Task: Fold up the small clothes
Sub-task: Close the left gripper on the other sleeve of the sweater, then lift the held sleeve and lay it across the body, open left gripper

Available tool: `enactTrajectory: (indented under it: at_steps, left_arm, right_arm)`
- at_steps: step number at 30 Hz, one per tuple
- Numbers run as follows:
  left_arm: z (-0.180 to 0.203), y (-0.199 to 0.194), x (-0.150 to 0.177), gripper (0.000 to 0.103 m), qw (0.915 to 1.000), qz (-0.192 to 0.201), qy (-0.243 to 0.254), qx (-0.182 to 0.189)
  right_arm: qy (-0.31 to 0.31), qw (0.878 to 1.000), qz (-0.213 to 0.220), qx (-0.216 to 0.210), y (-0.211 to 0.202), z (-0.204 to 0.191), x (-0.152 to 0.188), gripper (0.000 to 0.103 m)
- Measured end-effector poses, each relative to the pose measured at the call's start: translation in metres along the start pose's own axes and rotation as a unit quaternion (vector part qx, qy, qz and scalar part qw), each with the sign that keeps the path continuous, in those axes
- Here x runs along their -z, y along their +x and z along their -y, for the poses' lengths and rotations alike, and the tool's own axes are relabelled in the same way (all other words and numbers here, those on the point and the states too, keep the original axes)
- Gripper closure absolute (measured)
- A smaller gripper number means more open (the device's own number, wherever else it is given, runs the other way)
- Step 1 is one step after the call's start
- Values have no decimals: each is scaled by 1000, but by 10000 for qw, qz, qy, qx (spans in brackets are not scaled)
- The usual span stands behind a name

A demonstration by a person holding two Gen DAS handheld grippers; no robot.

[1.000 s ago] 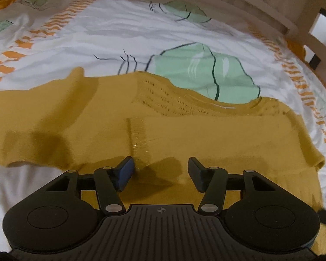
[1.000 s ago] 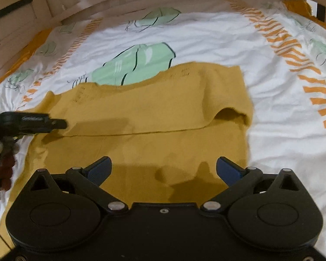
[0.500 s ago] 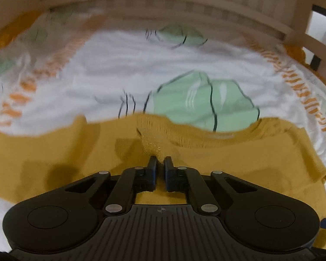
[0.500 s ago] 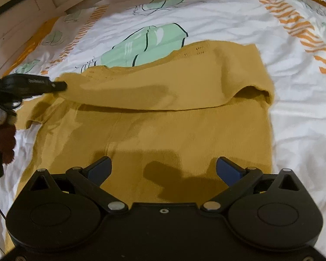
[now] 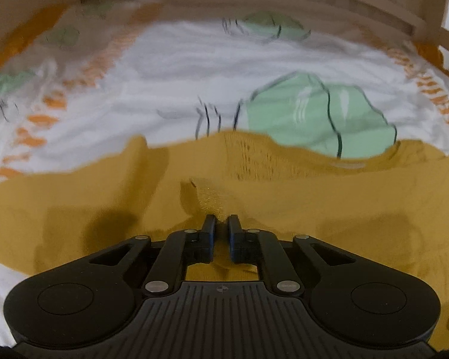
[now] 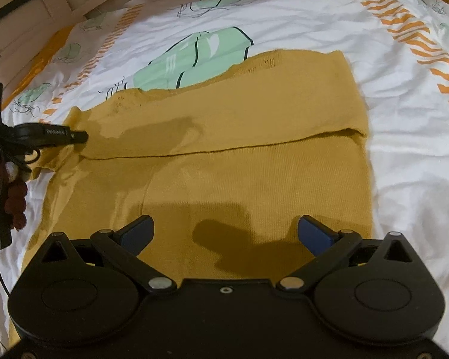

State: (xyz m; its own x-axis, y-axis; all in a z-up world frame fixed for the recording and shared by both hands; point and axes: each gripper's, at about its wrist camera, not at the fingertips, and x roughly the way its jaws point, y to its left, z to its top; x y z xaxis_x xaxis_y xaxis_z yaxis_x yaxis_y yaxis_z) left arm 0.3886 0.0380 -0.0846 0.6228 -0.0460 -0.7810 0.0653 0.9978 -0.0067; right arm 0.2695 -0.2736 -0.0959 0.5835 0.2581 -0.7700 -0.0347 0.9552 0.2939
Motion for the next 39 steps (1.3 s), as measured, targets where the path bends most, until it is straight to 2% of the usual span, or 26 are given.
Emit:
enactTrajectory:
  at_steps: [1,2,4,7,8,9,12,16,22,26,30,39]
  left_arm:
    - [-4,3,2,89,9999,-92,-74,69]
    - [-7,4,4,81,9997,-138,-158,136]
    - [-15,1,9,80,9992,-73,-344,204]
    - [-31,-13,16,79,9964,213,-647,500]
    - [-39,-20,20,74,9952,310,-739,557]
    - [-44,-25,21,65,9948,364,-790,536]
    - [-68,-44,29,55,9937,544,-888,414]
    - [-111,-65,38,51,9926,634,-1036,87]
    - [-186,-87,46,49,9850,670,-1516,-489]
    - [-232,-92,51,49,9732,685,-2057,-763]
    - [-272,-88,53,49,9566,755,-2651,-951]
    - [-326,-60,64,49,9195,826,-3767,-756]
  right_arm:
    - [7,10000,11,-6,0,1,-1,1]
    - [10,10000,38,-15,-1,1,-1,1]
    - [-33,9999,116,-58,-3,0,-2,1]
    - [-187,9989,362,-212,-8,-5,-2,1]
    - [-261,9983,439,-283,-10,-7,-3,1]
    - [-370,9972,537,-371,-12,-10,-3,1]
    - [-703,9925,809,-596,-18,-23,-2,1]
    - [-1156,9836,1104,-833,-26,-46,1,1]
    - [-1105,9762,1106,-1503,-27,-76,5,1]
    - [-1066,9708,1143,-1818,-26,-93,7,1]
    - [-970,9644,1212,-2139,-25,-100,12,1]
    - [-1061,9642,1068,-2182,-15,-109,17,1]
